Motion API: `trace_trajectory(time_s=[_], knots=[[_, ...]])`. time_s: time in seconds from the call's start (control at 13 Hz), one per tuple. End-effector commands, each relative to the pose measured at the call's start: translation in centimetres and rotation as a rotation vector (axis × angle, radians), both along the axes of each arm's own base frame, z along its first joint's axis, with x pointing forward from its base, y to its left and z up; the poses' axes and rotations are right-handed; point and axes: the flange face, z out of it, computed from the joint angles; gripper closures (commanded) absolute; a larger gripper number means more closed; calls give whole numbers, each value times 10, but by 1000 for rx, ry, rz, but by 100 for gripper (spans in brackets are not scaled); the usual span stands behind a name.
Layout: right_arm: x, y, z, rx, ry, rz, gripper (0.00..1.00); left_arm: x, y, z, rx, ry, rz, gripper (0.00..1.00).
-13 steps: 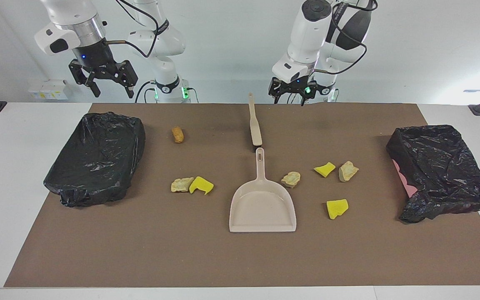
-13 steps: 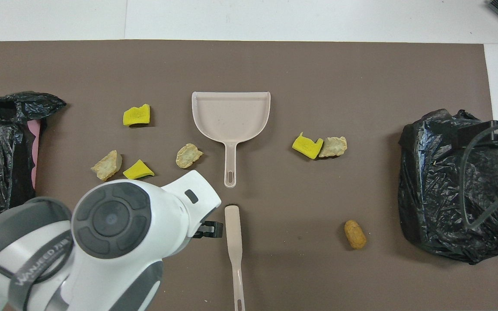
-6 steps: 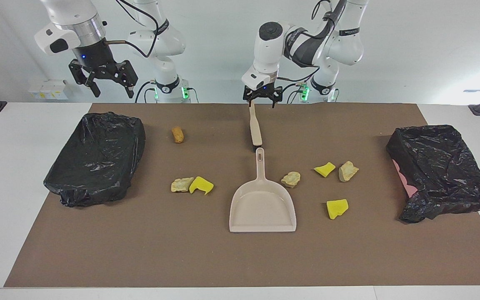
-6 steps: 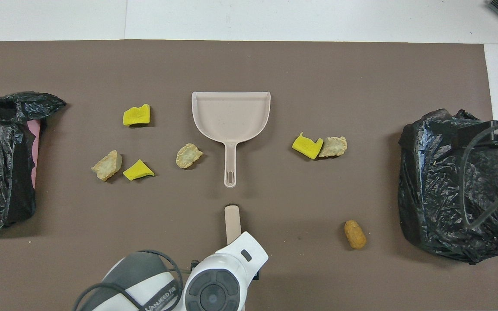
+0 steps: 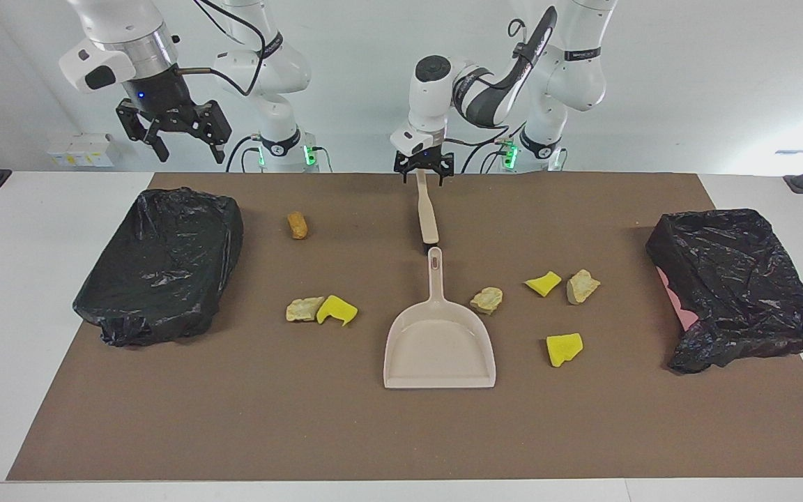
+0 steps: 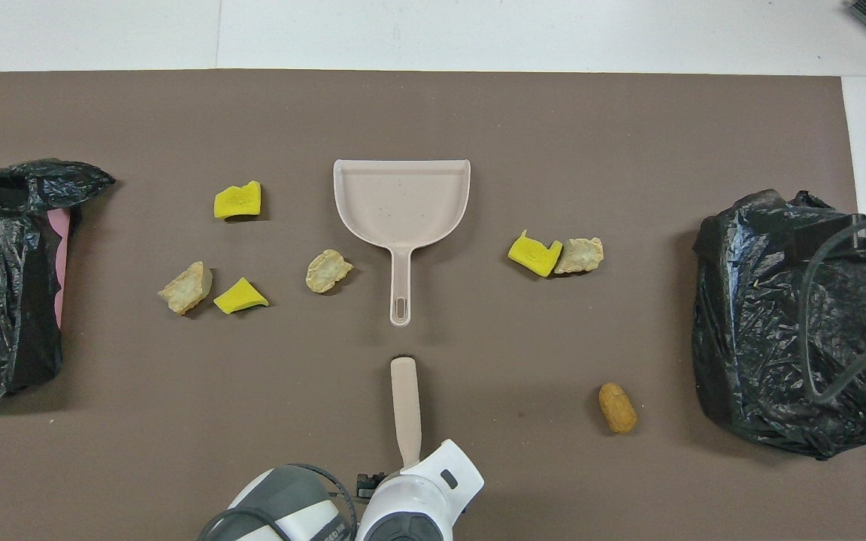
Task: Sweep and dump trash in bin
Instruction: 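Reach the left gripper to the beige brush handle and grasp it, then lift the brush with the left gripper while the right gripper grasps the dustpan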
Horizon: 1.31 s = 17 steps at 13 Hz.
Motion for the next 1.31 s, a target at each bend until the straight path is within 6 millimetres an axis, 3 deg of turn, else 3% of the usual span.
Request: trace_trajectory(time_s=[0.0,0.23,0.31,0.54,0.62,0.77,1.0,1.16,1.23], knots=[[-17,-1,-5,3,-5,8,0,-8,0,-22,17,15,41,0],[-27,4,-24,3,-23,11,0,-6,0,-22,21,17,45,0],[-28,7,-25,2,-22,17,0,-6,-1,-21,19,17,47,15],[-25,19,-26,2,-32,34,0,1,-2,-14,12,14,49,91],[-24,38,-25,3,-53,67,0,0,-1,-15,24,21,56,100],[-24,53,-27,4,-58,94,0,10,4,-3,19,22,71,100],[-20,75,-32,6,-65,139,0,30,27,29,113,96,86,100],[-19,93,-45,8,-67,173,0,43,51,43,154,112,121,100],[-10,101,-53,14,-92,162,0,64,71,49,169,85,143,100]])
